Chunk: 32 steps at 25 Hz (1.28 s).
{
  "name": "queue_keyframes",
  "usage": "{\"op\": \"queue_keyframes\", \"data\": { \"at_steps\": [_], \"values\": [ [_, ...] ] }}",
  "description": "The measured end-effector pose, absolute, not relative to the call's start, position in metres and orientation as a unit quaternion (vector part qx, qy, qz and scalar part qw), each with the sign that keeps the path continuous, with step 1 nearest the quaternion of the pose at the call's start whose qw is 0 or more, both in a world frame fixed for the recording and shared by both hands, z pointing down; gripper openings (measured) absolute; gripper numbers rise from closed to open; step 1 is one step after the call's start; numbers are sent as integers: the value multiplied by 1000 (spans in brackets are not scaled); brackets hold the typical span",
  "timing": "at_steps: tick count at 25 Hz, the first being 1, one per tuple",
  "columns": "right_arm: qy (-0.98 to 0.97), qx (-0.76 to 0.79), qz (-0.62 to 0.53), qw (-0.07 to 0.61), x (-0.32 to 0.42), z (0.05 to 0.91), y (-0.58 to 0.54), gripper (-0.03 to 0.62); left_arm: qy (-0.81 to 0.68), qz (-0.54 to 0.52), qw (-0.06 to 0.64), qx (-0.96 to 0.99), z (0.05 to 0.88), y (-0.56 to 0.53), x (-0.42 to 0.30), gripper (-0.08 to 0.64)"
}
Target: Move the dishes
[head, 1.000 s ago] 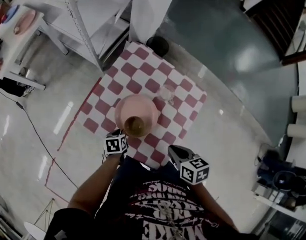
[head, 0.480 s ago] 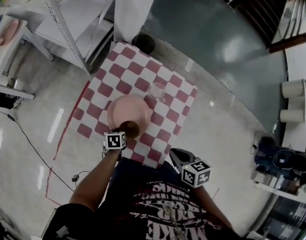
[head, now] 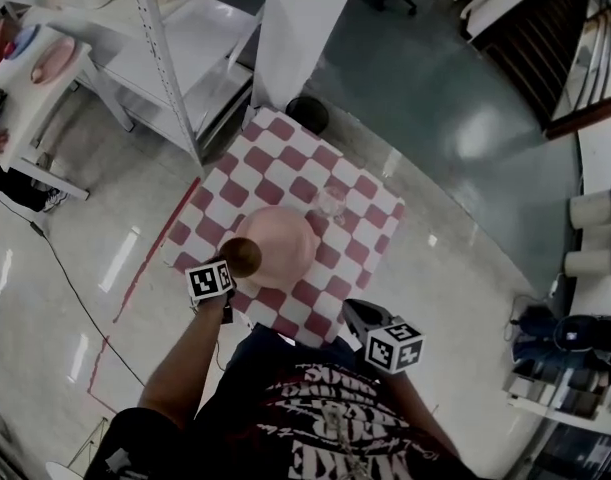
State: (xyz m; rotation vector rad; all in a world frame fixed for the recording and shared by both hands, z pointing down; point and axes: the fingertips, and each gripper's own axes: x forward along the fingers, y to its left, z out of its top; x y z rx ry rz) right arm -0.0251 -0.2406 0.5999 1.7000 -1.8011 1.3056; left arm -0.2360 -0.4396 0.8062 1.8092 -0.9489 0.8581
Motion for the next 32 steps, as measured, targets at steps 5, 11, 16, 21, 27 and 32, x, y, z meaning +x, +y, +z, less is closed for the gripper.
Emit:
{"op": "queue_keyframes", "data": {
  "at_steps": [5,11,16,21,27,32],
  "values": [
    [-640,588,463,174,-31,600,-245,37,-448,332,474,681,823,-462,-294,35],
    [-630,593,468,180,-26,600,-235,37,-466,344,504,641,857,-459,-314,37],
    [-630,592,469,182,-23,602,-229,37,-479,331,497,643,858,-461,-307,117],
    [-648,578,467,168,-17,606,-237,37,-494,317,462,665,833,-465,-312,138],
    [-705,542,426,162,-16,598,-251,37,-500,274,420,706,767,-436,-296,137],
    [-797,482,339,130,-15,563,-254,35,-463,200,384,773,688,-392,-227,35]
  ]
}}
